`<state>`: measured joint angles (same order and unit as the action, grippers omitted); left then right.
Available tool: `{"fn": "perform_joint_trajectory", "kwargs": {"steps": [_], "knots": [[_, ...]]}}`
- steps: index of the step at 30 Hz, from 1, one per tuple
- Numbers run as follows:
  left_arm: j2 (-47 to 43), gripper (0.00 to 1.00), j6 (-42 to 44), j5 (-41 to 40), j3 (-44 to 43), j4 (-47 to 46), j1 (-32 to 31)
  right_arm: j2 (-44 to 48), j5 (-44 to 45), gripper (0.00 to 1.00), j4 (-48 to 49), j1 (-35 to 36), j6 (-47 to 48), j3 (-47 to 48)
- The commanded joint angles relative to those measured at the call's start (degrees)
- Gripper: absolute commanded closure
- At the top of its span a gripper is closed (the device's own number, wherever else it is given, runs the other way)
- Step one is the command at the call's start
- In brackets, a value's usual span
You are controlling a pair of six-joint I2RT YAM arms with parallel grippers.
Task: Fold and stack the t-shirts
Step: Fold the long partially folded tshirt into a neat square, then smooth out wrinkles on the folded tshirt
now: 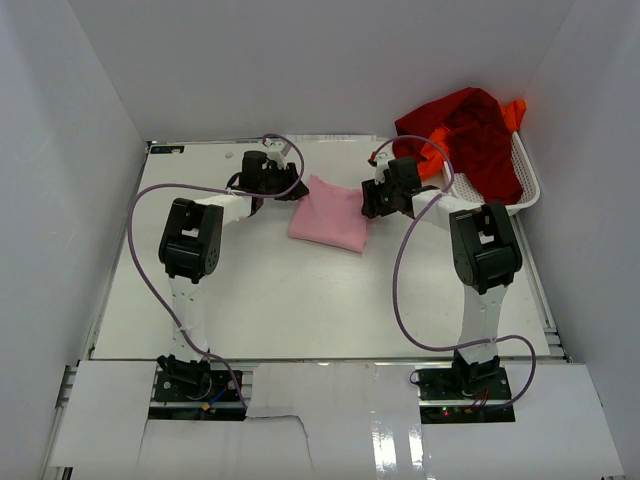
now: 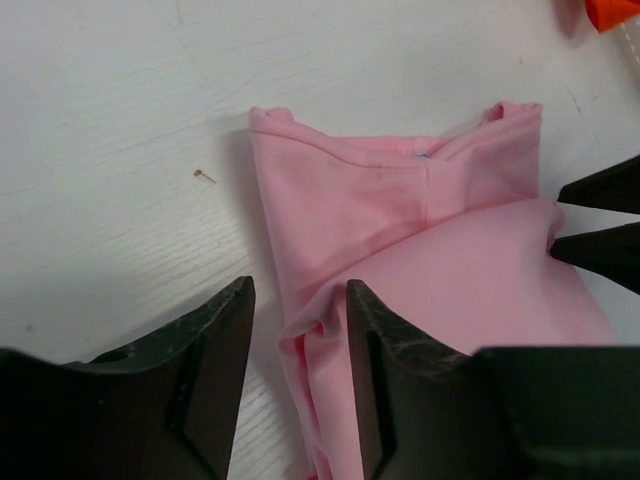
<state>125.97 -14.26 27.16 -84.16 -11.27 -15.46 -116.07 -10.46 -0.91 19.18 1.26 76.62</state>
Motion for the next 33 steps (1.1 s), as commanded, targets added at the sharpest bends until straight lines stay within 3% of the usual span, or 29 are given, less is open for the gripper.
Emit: {"fn": "perform_joint_trajectory", "kwargs": {"steps": [1,11,13,16,17,18,19,22,28,33], "knots": [[-3.2,0.46,-0.2,-3.4,0.0,-1.6,0.4,3.7,3.0,0.43,2.1,-0.3,0.5,-0.1],[-11.1,0.43,-3.3,-3.2,3.4,-0.7,2.5,7.6,-2.2,0.41,-0.7,-0.4,-4.6,0.8],[-12.8,0.43,-4.5,-0.5,3.8,-0.5,2.6,7.3,-7.2,0.47,-0.8,-0.3,-6.3,1.0],[-12.1,0.48,-7.6,8.5,2.5,-1.0,2.6,5.8,-14.5,0.69,0.2,-0.2,-10.7,1.8],[-11.4,0.5,-8.6,13.7,2.2,-2.0,2.5,5.2,-15.5,0.84,2.0,-0.1,-12.9,2.0],[-10.7,0.52,-9.5,16.3,1.9,-3.0,2.4,4.7,-17.6,0.91,2.8,0.2,-14.2,2.2],[-9.3,0.57,-11.9,18.4,1.9,-6.2,2.0,3.8,-18.9,0.92,4.6,0.4,-15.2,2.4],[-7.7,0.6,-16.7,25.6,3.4,-13.0,1.1,2.3,-21.5,0.92,8.1,1.9,-18.6,2.2],[-0.5,0.61,-32.2,36.5,6.6,-42.4,0.4,-2.2,-29.5,0.92,19.7,3.3,-28.1,1.7],[4.9,0.65,-39.6,38.1,5.6,-48.1,0.4,-6.4,-31.6,0.92,24.2,4.4,-31.8,2.8]]}}
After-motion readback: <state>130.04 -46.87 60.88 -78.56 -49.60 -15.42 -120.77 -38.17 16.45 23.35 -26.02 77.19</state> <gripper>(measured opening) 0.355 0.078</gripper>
